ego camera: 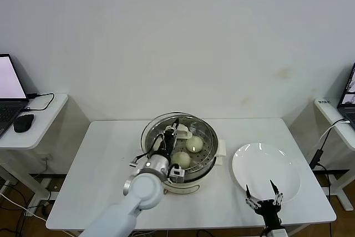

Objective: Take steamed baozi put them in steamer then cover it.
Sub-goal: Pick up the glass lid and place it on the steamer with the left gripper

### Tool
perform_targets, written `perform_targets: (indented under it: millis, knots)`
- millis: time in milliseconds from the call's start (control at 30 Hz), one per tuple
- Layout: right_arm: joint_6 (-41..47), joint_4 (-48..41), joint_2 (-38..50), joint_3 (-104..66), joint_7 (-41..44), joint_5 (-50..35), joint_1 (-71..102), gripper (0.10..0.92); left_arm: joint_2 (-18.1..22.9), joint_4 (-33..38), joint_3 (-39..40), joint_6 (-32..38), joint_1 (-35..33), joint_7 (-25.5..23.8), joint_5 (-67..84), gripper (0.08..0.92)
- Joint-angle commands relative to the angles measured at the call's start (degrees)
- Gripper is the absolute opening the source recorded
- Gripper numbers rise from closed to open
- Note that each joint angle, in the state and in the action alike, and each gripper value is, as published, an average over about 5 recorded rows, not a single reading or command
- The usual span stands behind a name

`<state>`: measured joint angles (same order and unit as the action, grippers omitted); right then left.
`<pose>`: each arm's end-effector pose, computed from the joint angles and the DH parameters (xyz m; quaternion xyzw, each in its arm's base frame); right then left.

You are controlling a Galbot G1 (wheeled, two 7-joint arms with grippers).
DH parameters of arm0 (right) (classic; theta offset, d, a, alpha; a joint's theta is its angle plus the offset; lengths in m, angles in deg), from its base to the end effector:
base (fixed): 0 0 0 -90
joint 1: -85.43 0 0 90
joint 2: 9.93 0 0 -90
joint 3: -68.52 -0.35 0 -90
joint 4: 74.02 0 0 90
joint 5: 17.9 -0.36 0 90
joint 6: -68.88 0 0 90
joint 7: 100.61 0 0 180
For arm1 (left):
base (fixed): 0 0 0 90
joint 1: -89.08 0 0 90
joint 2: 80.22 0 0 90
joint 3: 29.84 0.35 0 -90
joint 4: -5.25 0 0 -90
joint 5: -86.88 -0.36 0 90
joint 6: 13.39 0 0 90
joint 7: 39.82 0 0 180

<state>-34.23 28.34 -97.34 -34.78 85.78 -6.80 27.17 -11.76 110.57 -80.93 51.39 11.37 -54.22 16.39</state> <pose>0.1495 -0.0931 -0.4088 -0.0090 -0.9840 0.1634 0.0709 0.3315 -0.1093 -0.2524 0.1170 0.6957 0.7036 0.0854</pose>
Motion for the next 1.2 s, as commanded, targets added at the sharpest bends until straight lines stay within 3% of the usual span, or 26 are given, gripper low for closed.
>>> perform_targets:
  millis: [33, 867, 1200]
  knots:
    - [-0.1, -0.1, 0.0, 0.1, 0.0, 0.3, 0.0, 0.823, 2.2, -3.1, 1.2, -0.1, 1.1, -0.7, -1.9, 0.141]
    - [-0.2, -0.3, 0.2, 0.9, 0.3, 0.7, 0.1, 0.823, 2.6, -1.7, 0.1, 0.7, -0.3, 0.5, 0.2, 0.147]
    - [-0.3, 0.0, 0.3, 1.4, 0.3, 1.1, 0.6, 0.823, -1.7, 7.1, -4.3, 3.8, -10.1, 4.0, 0.8, 0.405]
